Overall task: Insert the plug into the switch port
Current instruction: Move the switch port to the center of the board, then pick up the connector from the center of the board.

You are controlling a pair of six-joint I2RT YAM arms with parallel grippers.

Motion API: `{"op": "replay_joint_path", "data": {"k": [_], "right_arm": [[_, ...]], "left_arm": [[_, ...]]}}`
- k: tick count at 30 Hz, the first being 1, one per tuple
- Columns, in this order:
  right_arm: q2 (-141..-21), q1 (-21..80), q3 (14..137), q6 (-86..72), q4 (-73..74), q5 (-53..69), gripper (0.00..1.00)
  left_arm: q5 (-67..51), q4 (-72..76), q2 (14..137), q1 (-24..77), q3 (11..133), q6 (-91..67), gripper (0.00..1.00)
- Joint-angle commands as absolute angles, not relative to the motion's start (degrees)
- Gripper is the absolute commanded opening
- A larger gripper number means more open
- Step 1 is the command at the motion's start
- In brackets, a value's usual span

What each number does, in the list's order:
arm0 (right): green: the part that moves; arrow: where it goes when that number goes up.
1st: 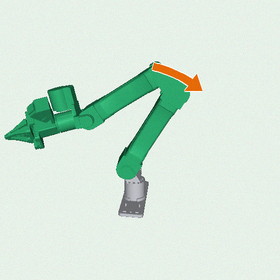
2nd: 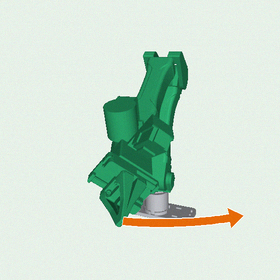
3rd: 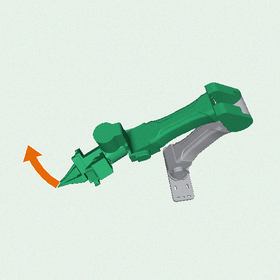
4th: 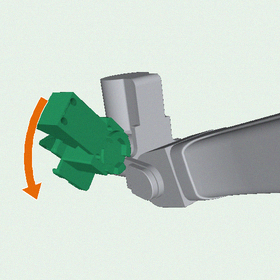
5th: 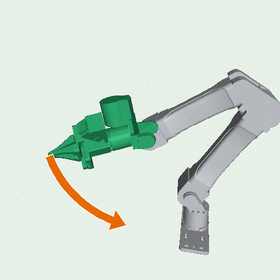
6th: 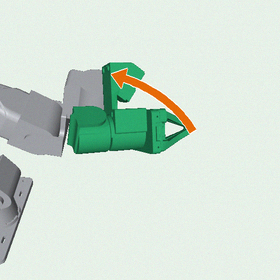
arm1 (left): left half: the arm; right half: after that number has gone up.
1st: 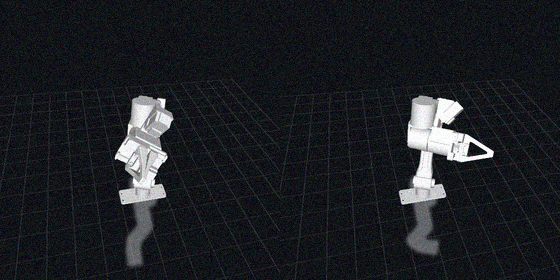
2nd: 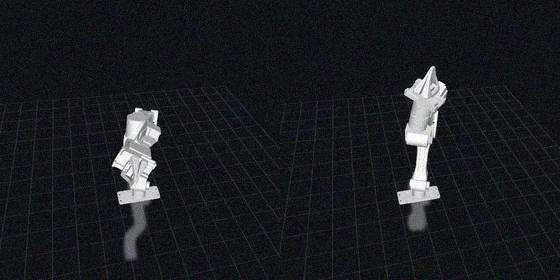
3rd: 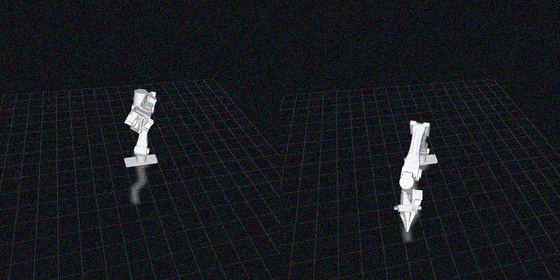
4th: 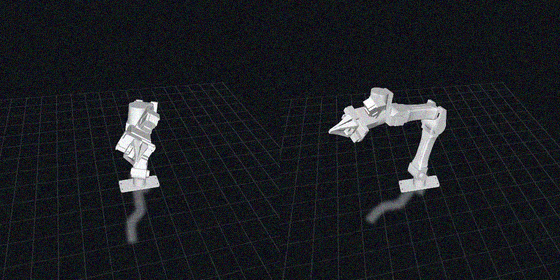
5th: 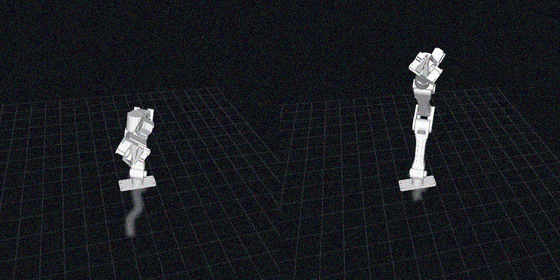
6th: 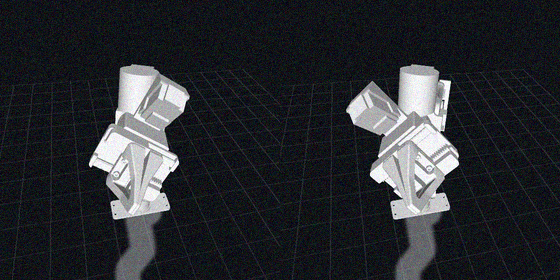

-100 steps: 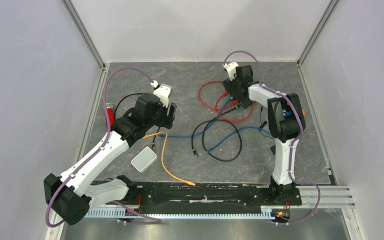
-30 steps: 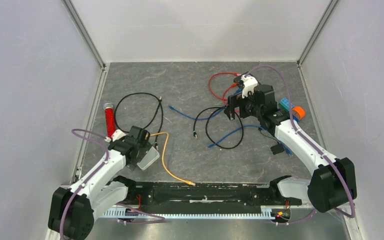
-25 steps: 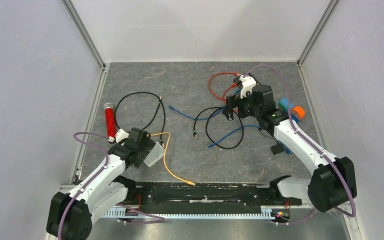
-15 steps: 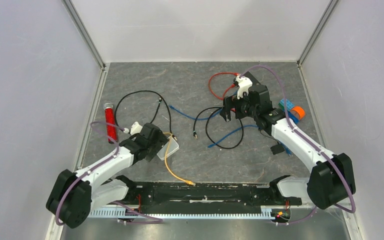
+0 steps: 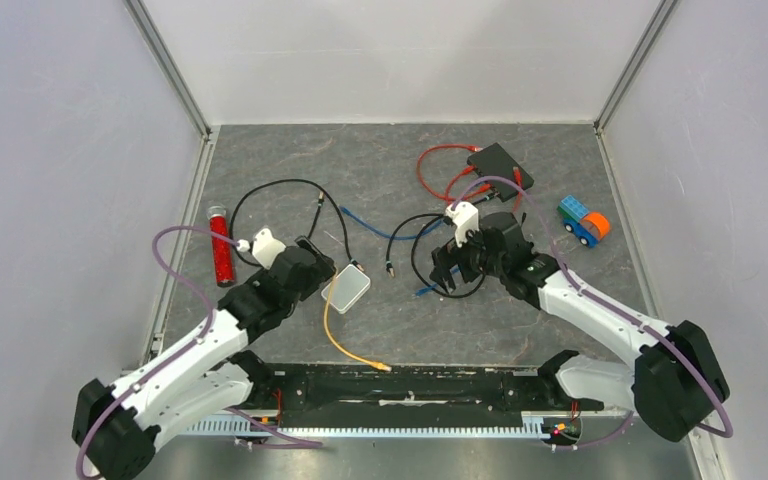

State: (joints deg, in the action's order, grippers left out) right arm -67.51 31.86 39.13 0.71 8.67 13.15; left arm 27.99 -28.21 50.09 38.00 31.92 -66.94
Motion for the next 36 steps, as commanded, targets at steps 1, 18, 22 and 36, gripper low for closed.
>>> {"op": "replay_joint_path", "data": {"k": [1,18,22,36], "right_arm": [[-62.8,33.5,35.2,7.0,0.5,14.9,0.98],[-77.8,57.7,34.3,-35.0,-22.1,1.6,0.74],[-82.3,59.8,36.2,-46.5,-31.5,1.8,0.72],[-100.2,61.0,51.8,-57.4,-28.6,2.2,0.77]], "left_arm": [[31.9,-30.8,43.2,38.1,31.4,-54.6,0.93],[31.3,-41.0,39.6,32.1,39.1,-38.7,0.97],[31.5,-42.2,40.5,29.2,41.8,-33.4,0.98],[30.3,-39.1,32.1,28.4,40.3,-27.1,0.98]]}}
